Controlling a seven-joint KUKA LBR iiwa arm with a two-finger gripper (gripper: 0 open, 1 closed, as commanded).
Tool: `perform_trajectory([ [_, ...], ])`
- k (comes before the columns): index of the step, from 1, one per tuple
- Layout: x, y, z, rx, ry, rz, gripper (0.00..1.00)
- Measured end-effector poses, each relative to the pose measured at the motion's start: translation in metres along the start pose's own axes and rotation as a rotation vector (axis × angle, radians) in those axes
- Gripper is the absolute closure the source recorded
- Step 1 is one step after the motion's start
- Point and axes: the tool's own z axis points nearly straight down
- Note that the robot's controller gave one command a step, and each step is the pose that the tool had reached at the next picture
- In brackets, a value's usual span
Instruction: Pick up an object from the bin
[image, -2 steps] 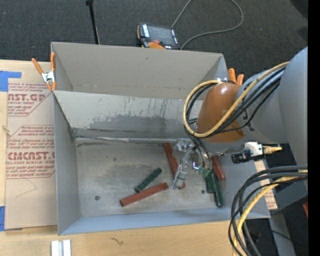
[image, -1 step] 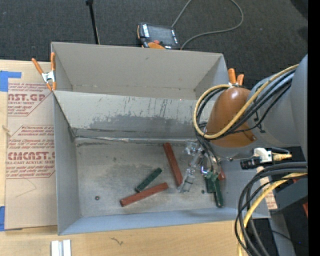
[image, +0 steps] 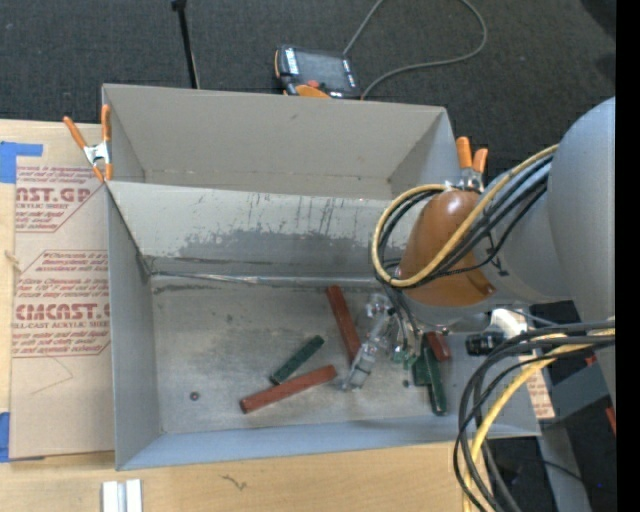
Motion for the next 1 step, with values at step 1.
perform_trajectory([
  [1,0.0002,0.0001,0.0004,0.000,-0.003,0.000,0.00],
])
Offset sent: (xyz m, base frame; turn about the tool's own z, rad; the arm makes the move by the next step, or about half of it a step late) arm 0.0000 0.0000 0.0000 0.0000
